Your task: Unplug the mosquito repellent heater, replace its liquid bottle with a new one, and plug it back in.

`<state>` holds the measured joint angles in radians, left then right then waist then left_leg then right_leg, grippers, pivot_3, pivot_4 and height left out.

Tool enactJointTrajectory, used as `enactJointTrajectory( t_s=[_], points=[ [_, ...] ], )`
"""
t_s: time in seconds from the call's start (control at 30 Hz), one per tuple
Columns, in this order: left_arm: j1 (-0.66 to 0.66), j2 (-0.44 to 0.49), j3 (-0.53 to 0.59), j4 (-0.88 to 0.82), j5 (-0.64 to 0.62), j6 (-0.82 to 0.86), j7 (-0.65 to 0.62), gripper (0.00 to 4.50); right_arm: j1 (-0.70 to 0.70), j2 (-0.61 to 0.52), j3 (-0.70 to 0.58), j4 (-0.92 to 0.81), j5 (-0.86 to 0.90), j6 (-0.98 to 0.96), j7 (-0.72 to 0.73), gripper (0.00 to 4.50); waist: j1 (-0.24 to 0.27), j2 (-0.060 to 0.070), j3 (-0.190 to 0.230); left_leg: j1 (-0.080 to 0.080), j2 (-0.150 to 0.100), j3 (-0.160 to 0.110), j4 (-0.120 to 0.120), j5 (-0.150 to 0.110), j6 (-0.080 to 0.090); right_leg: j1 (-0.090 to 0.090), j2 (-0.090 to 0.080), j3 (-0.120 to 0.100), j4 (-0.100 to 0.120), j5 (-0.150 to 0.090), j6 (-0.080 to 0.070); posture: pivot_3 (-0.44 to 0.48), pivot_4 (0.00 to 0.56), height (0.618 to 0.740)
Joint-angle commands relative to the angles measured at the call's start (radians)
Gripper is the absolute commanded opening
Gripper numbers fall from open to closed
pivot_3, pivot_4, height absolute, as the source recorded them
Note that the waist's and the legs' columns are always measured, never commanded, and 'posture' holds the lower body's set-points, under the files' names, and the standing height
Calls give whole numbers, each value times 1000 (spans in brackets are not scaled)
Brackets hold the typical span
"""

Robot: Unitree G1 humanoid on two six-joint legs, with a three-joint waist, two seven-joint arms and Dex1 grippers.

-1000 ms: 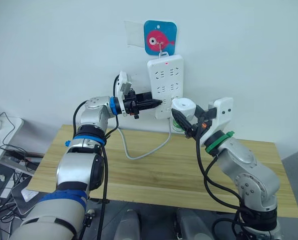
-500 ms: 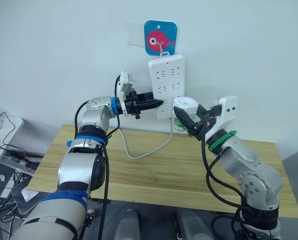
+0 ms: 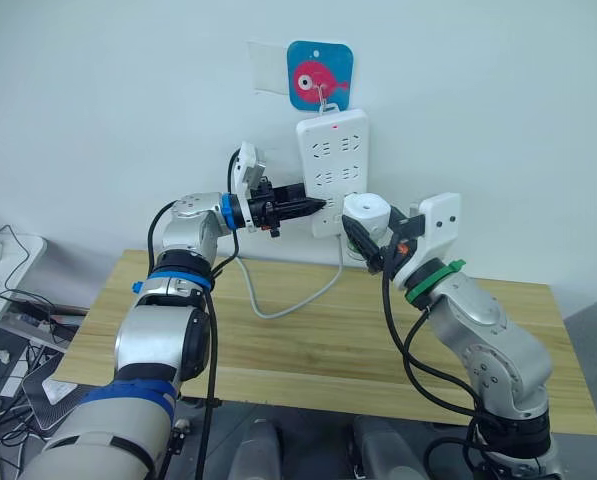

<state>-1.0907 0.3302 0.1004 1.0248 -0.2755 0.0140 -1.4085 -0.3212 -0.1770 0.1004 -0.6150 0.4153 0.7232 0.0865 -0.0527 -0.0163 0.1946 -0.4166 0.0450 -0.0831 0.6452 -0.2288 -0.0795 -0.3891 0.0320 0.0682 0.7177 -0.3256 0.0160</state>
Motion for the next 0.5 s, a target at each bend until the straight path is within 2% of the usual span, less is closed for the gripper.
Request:
enactJointTrajectory(
  t_s=[0.03,0.5],
  points=[
    [-24,-20,1,-39,-24,20,-43,1288,-12,21,29,32,-45,-66,8,3105,-3,0,0,0,0,0,0,0,0,0,0,0,0,0,0,8,145,740],
    [-16,-17,6,-78,-37,107,-83,1288,4,62,73,165,-122,-168,62,3105,-5,0,0,1,0,0,0,0,0,0,0,0,2,0,0,8,145,740]
  ],
)
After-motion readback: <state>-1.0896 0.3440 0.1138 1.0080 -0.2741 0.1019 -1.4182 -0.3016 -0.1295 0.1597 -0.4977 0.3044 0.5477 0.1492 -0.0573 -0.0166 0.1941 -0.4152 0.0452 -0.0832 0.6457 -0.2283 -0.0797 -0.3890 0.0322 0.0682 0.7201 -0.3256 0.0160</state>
